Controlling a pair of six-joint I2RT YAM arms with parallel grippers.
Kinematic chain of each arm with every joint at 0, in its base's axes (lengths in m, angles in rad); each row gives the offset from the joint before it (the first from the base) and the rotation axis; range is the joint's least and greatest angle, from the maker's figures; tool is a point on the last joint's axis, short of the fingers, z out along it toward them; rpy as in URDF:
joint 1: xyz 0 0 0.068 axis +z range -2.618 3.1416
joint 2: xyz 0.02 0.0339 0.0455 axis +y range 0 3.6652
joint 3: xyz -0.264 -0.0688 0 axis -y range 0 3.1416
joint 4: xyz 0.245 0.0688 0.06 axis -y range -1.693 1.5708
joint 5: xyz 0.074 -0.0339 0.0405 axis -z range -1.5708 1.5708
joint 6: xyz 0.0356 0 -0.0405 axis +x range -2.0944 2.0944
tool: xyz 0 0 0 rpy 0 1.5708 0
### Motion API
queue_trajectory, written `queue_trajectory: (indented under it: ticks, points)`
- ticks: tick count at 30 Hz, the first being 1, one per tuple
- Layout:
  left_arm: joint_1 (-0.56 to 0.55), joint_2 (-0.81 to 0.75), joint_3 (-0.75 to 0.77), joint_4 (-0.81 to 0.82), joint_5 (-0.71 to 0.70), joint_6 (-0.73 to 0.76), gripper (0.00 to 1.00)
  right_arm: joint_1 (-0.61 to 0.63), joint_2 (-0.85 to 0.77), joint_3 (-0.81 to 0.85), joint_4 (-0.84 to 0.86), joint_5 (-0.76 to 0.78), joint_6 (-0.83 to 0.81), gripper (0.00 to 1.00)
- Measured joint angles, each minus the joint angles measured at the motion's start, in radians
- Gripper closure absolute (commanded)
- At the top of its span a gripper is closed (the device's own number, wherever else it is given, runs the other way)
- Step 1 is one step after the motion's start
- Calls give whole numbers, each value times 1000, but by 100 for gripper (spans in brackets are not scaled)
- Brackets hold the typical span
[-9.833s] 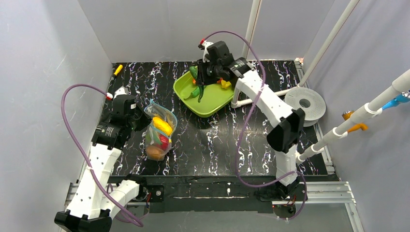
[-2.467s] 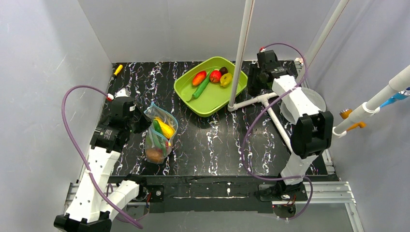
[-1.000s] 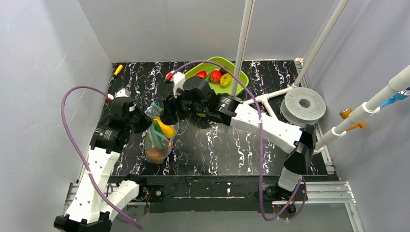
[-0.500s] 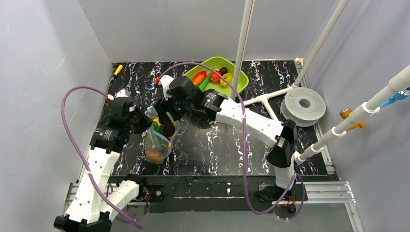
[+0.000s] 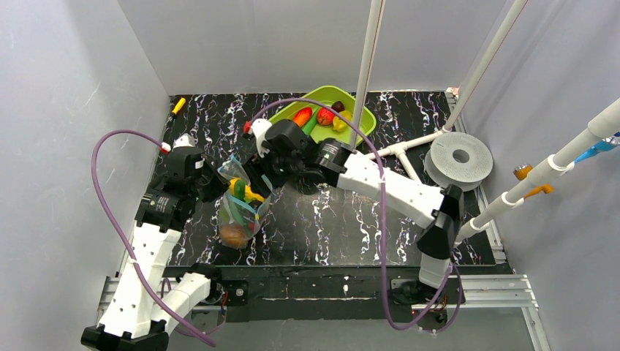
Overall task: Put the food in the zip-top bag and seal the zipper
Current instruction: Place the fake fruit in the zipper food storage bag, then zip the zipper food storage bag at the center of the board.
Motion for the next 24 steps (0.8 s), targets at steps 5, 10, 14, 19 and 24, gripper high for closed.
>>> queue_trajectory:
  ticks: [5,10,14,19,24]
  points:
    - [0,0,0,0,-5,3,100,46,-151,-208,35,14,14,24]
    - [0,3,0,4,-5,3,100,138,-229,-322,82,36,28,37]
    - [0,7,0,8,-4,3,100,170,-209,-315,93,38,36,45]
    - [0,8,2,8,-4,2,100,171,-142,-261,91,50,47,45]
    - [0,7,4,7,-5,3,100,171,-95,-231,82,60,53,45]
